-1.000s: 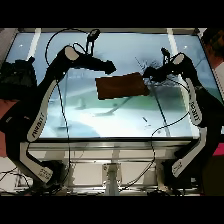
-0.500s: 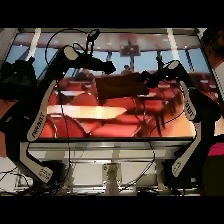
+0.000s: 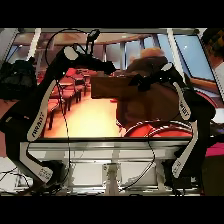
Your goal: Fold the clothes and pants, and hang the long-sleeved shirts on hangers.
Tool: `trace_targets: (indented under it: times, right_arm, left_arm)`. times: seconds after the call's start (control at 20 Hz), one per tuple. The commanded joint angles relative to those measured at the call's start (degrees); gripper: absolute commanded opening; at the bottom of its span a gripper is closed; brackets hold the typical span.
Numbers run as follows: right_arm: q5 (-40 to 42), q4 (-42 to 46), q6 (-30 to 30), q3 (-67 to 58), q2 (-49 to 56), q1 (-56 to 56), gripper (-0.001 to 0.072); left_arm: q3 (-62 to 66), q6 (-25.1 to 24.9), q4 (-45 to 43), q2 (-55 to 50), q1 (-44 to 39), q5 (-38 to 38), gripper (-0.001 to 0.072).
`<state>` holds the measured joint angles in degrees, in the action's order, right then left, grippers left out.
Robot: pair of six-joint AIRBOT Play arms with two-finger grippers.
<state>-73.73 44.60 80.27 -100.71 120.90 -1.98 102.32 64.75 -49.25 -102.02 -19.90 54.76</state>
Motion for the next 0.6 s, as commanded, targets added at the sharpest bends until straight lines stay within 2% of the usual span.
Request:
trace_targets:
  times: [0.0, 0.35, 0.55]
  right_arm:
    - [-0.1, -1.0, -0.7, 0.0, -0.2, -2.6, 0.0633]
    - [0.3, -1.8, -2.2, 0.0, -0.2, -8.5, 0.0611]
    - [4.7, -4.5, -2.8, 0.0, -0.2, -10.8, 0.0612]
  left_arm:
    - [0.0, 0.0, 0.0, 0.0, 0.0, 0.0, 0.0616]
    - [0.0, 0.0, 0.0, 0.0, 0.0, 0.0, 0.0616]
    - [0.0, 0.0, 0.0, 0.0, 0.0, 0.0, 0.0617]
